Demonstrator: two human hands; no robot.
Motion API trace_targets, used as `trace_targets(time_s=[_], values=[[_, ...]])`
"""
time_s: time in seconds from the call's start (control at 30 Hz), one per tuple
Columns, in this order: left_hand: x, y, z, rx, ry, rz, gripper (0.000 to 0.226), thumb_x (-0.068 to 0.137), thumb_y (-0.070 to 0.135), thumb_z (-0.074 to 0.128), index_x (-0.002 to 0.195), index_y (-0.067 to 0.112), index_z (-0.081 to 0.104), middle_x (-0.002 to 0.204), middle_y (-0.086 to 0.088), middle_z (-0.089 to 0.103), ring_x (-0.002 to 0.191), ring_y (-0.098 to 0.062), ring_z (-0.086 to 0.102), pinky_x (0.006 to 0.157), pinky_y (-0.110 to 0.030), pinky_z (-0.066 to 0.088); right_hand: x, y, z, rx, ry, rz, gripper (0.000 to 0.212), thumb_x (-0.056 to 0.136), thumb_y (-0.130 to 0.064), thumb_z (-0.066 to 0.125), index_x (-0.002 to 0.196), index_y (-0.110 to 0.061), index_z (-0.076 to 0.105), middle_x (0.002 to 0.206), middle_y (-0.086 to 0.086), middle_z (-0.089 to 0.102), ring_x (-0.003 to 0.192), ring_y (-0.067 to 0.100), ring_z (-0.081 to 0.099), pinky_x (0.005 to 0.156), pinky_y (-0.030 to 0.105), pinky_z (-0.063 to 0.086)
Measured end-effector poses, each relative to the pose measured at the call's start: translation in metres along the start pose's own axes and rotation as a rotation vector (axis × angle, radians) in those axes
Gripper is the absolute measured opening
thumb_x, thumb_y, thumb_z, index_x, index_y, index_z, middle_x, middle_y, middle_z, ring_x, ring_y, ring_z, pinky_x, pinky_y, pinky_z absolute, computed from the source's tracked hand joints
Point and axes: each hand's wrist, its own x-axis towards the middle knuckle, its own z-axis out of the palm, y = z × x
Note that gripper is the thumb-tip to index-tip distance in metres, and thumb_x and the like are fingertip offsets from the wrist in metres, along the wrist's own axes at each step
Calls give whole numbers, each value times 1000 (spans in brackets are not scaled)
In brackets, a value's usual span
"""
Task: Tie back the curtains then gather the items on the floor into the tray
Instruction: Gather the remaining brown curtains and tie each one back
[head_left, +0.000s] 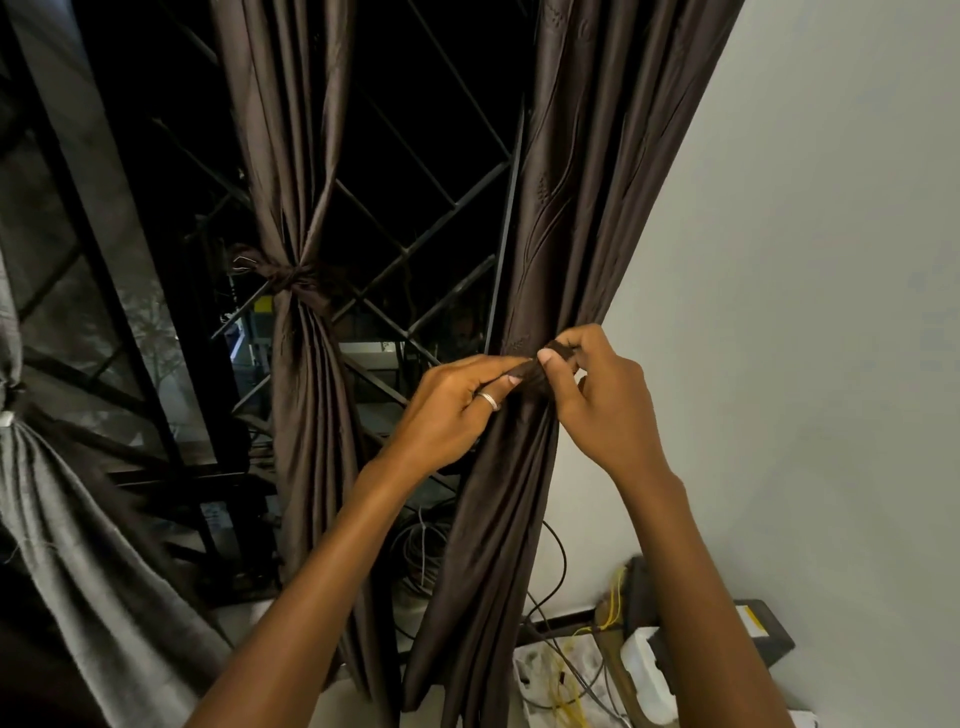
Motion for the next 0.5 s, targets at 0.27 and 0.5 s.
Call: trace_targets(time_s=[0.27,0.5], values=[[-4,-4,6,30,125,37,28,98,15,64,125,14,72,102,11,72,89,8,65,78,-20,57,0,3,9,-115,102,-64,14,101,-37,60,109,-26,63,79,-15,67,59,4,56,56,28,50],[4,-6,4,-14,174,-46,23,96,14,68,117,12,75,109,2,76,96,1,70,82,-28,61,-13,4,13,-204,-100,-83,28,92,-32,52,116,-25,66,110,-7,53,88,10,56,66,35,55]])
